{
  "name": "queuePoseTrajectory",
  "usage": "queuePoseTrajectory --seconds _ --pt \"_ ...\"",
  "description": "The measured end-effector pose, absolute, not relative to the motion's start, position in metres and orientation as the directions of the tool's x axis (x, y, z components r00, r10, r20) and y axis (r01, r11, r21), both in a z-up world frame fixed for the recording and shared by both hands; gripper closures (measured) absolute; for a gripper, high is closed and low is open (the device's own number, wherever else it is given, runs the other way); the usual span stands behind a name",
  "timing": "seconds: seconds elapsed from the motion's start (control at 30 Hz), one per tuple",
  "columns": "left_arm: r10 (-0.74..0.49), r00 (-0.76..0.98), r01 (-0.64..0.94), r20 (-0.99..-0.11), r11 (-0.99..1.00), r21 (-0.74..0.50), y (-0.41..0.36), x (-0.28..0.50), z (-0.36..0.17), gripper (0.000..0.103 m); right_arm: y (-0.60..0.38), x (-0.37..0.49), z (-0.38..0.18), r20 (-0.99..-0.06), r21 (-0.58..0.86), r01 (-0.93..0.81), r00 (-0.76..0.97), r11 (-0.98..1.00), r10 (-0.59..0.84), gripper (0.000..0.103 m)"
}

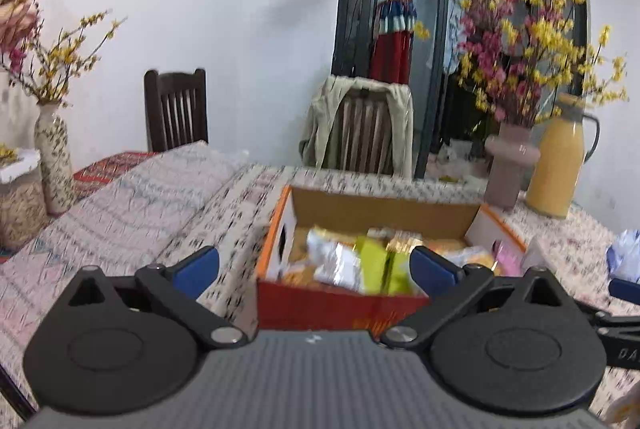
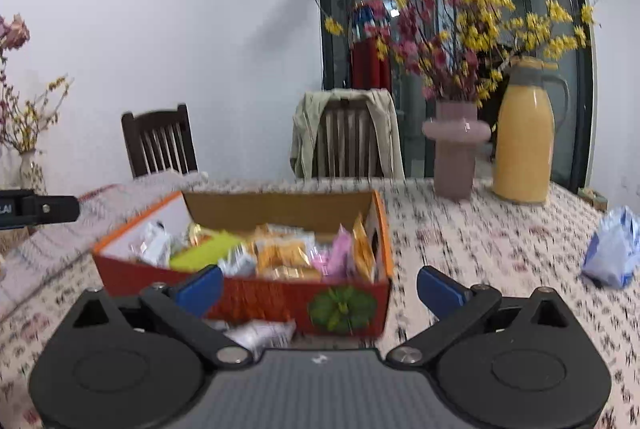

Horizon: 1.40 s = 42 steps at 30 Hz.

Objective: Organize snacks
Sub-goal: 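Withdraw both open tools from the box toward the last packets, then grasp a white packet with the right tool while the left tool grasps another white packet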

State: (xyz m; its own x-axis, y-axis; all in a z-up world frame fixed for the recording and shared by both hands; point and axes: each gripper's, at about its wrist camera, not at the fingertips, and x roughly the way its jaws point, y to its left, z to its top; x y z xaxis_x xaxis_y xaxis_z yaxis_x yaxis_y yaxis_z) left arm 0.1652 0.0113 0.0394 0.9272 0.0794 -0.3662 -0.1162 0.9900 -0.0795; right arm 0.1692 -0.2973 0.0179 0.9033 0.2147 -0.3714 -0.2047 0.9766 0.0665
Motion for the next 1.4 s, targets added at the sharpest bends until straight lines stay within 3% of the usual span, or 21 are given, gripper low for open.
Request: queuePoseTrajectory --seconds 0.2,0.47,1.1,1.27,1.4 --pt "0.101 0.895 -0.143 -0.434 0.988 -0.064 0.017 0.166 0.003 0.0 -0.305 0.174 -0.017 -0.457 0.103 -0.179 0.865 0.978 0.206 0.0" --pt "0.114 0.862 -0.164 -0.494 0.985 -0.059 0.024 0.18 -0.029 0.0 -0.308 0.189 -0.035 -0.504 0.14 -0.154 0.839 0.978 0.204 0.0" --pt "0.129 0.815 -0.212 -0.565 0.974 -0.083 0.032 0.195 -0.036 0.0 -0.302 0.188 -0.036 -0.498 0.093 -0.106 0.856 0.99 0.138 0.0" --pt "0.12 0.809 -0.213 -0.576 0.972 -0.096 0.034 0.197 -0.038 0.0 -0.29 0.177 -0.021 -0.469 0.148 -0.146 0.86 0.978 0.199 0.0" --pt "0.12 0.808 -0.22 -0.576 0.97 -0.106 0.036 0.198 -0.038 0.0 -0.255 0.182 -0.023 -0.496 0.062 -0.177 0.849 0.982 0.184 0.0"
